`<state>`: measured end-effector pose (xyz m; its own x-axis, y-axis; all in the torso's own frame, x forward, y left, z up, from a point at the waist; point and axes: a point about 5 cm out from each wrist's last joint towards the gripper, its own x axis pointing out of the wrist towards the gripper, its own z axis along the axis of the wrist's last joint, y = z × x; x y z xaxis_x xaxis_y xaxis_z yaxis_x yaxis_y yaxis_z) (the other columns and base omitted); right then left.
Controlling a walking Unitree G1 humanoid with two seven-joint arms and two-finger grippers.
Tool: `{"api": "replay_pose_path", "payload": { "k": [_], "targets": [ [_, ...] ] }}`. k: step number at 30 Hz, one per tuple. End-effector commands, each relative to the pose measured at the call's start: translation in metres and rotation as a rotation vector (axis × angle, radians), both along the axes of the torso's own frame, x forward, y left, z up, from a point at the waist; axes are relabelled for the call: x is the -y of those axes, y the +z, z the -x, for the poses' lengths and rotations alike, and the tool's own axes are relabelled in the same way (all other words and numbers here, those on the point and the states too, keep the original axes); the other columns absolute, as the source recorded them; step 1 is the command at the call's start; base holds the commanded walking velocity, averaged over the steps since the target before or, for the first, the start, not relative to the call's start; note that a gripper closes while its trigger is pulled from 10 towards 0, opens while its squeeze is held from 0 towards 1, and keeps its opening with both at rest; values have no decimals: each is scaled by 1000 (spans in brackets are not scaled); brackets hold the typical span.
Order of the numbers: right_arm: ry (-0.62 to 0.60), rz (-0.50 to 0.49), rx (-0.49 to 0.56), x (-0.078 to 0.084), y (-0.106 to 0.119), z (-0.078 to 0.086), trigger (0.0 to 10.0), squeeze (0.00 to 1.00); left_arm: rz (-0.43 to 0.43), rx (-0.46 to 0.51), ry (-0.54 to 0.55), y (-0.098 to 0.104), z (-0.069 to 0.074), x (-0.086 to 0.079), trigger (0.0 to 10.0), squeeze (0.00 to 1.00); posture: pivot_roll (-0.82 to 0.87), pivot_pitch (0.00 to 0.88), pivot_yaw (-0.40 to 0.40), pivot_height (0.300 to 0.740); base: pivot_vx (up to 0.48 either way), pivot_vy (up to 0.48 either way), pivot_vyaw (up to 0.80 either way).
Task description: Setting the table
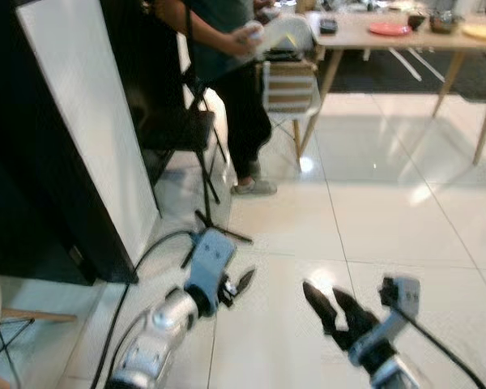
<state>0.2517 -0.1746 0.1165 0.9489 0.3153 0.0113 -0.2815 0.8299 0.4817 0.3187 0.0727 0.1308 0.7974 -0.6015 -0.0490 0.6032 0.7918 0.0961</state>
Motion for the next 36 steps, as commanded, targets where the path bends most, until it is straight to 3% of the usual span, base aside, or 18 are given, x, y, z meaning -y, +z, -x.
{"api": "replay_pose_path", "payload": {
  "k": [1,32,36],
  "targets": [
    [-2,4,-25,1,-5,3,10000,0,-8,-25,2,-6,2,0,10000,0,-82,125,117,740,0,0,-800],
    [1,0,-35,0,-7,2,10000,0,-17,-27,6,-9,3,0,10000,0,-79,113,114,740,0,0,-800],
    [3,1,-36,-1,-7,0,10000,0,-39,-28,43,-11,2,-5,10000,0,-75,110,112,740,0,0,-800]
  ]
}}
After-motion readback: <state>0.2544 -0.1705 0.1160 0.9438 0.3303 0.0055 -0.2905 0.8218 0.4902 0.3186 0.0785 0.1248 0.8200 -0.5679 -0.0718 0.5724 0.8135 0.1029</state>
